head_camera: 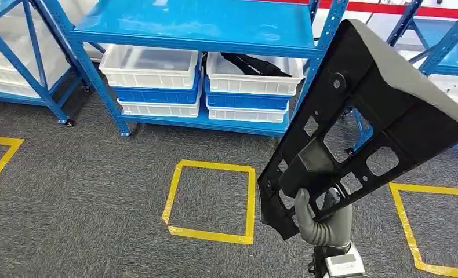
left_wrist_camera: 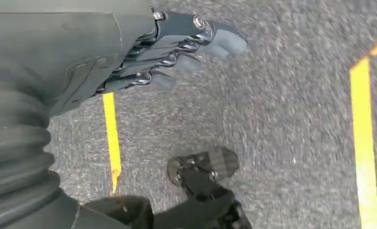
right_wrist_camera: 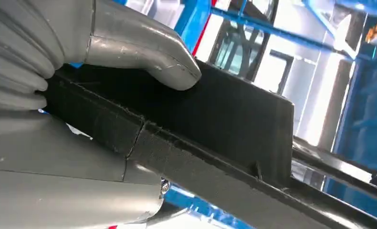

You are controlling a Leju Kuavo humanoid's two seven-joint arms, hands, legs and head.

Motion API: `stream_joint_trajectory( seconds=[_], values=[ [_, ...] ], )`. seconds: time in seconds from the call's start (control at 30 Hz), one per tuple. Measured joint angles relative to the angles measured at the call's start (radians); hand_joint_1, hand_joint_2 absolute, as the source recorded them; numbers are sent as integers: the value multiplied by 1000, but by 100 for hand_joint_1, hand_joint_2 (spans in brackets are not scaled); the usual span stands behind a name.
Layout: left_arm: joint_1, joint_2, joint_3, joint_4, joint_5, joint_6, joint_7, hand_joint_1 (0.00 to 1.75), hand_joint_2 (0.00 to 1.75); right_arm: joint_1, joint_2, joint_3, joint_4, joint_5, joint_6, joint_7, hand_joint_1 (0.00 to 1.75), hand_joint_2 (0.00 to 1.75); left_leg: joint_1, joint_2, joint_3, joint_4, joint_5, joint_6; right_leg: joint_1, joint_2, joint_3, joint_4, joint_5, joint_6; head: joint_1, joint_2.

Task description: Take the parts from the cabinet and place them on the table.

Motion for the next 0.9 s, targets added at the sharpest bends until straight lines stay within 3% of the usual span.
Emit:
stream_joint_trajectory(
  seconds=[0.03, 0.07, 0.13, 0.17, 0.2, 0.27, 0.3, 0.33, 0.37, 0.47, 0.5, 0.53, 0.57, 0.6, 0.63, 0.67, 0.7, 0.73, 0.8, 0.83, 0.87, 0.9],
  values=[
    [0, 0, 0, 0, 0, 0, 0, 0, 175, 1, -1, 0, 0, 1, 0, 0, 175, 175, -1, -7, -2, 0, 2, 4, 0, 24, -8, 26, -19, -3, 3, 0],
    [-1, 1, 0, 0, 0, 0, 0, 0, 175, 1, -1, 0, 0, 3, 0, -1, 175, 175, -1, -16, -5, 0, 5, 12, 0, 42, -36, 89, -52, -10, 4, 0],
    [-1, 1, 0, 0, -2, 0, 0, 0, 175, 5, -4, 0, 0, 7, 0, 0, 175, 175, -4, -38, -13, 0, 8, 17, 1, 56, -116, 254, -116, -20, 5, 0],
    [0, 0, 0, 0, -3, 0, 0, 0, 175, 8, -5, 0, 0, 9, 0, 0, 175, 175, -5, -51, -15, 0, 9, 19, 1, 58, -144, 311, -130, -18, 5, 0],
    [2, 0, 0, 0, -3, 0, 0, 0, 175, 11, -6, 0, 1, 9, 1, 0, 175, 175, -6, -62, -16, 1, 11, 19, 1, 59, -146, 313, -124, -14, 5, 0],
    [5, 0, 0, 0, -10, 0, 0, 0, 175, 12, -6, 0, 1, 13, 4, 0, 175, 175, -5, -89, -16, 1, 14, 17, 1, 66, -84, 189, -68, 1, 5, 0],
    [5, -1, 0, 0, -11, 0, 0, 0, 175, 11, -8, 0, 0, 15, 5, 0, 175, 175, -5, -105, -16, 1, 16, 14, 1, 86, -30, 82, -30, 5, 6, 0],
    [5, -3, 0, 0, -11, -2, 0, 0, 175, 11, -8, 0, 0, 15, 7, -1, 175, 175, -2, -115, -17, 1, 19, 10, -1, 137, 10, 2, -11, 1, 6, 0],
    [4, -4, 0, 0, -12, -2, 1, 0, 175, 13, -8, 1, 0, 15, 8, -2, 175, 175, -12, -126, -20, 4, 19, 6, 4, 135, 12, -6, -9, -6, 5, 0],
    [10, -4, 0, 0, -13, -3, 2, 0, 175, 11, -10, 3, 0, 18, 12, -3, 175, 175, -4, -151, -28, -2, 31, -13, 11, 105, 17, -2, -4, -15, 5, 0],
    [11, -1, 0, 0, -13, -5, 2, 0, 175, 10, -9, 3, 0, 18, 13, -3, 175, 175, -5, -147, -31, 3, 28, -16, -6, 88, 21, -14, 4, -26, 4, 0],
    [12, -1, 0, 0, -14, -9, 2, 0, 175, 7, -9, 4, 0, 19, 15, -3, 175, 175, -10, -92, -37, 19, 15, -18, -5, 78, 24, -16, 5, -29, 4, 0],
    [10, -1, 0, 0, -16, -14, 0, 0, 175, 7, -9, 6, 0, 21, 16, -4, 175, 175, -12, -45, -59, 70, -22, -23, -3, 67, 25, -16, 3, -32, -5, 0],
    [6, -1, -1, 0, -16, -25, -2, 0, 175, 10, -9, 6, 0, 23, 18, -4, 175, 175, -8, -26, -91, 141, -61, -28, -1, 53, 27, -16, 1, -35, -5, 0],
    [5, 0, -1, 0, -16, -37, -3, 0, 175, 11, -10, 7, 0, 25, 19, -4, 175, 175, -4, -20, -131, 226, -99, -32, 1, 37, 27, -16, 0, -37, -5, 0],
    [5, 0, -2, 0, -17, -48, 6, 0, 175, 11, -9, 9, 1, 25, 22, -4, 175, 175, 0, -16, -163, 293, -119, -38, 1, 20, 27, -16, -1, -38, -6, 0],
    [6, 0, -2, 0, -18, -58, 24, 0, 175, 10, -9, 11, 1, 25, 25, -4, 175, 175, 5, -13, -170, 308, -115, -41, 1, 7, 29, -16, -2, -38, -5, 0],
    [7, 1, -2, 0, -18, -68, 38, 0, 175, 9, -9, 13, 2, 25, 29, -5, 175, 175, 8, -9, -158, 286, -96, -45, 0, -3, 30, -15, -2, -38, -6, 0],
    [10, 7, -2, 0, -19, -82, 59, 0, 175, 5, -9, 16, 4, 26, 32, -5, 175, 175, 16, 12, -72, 131, -16, -49, -2, -28, 37, -15, -8, -36, -5, 0],
    [10, 9, -2, 0, -20, -84, 63, 0, 175, 4, -9, 19, 4, 26, 32, -5, 175, 175, 17, 63, -20, 40, 14, -50, -2, -37, 42, -12, -13, -28, -6, 0],
    [6, 7, -2, 0, -20, -85, 64, 0, 175, 4, -9, 19, 4, 26, 32, -6, 175, 175, 0, 84, -12, 19, 0, -48, 13, -49, 36, -7, -20, -19, -10, 0],
    [5, 8, -2, 0, -20, -85, 65, 0, 175, 3, -9, 20, 4, 26, 33, -6, 175, 175, 3, 64, -18, 18, 3, -36, 13, -58, 41, -8, -21, -16, -5, 0]
  ],
)
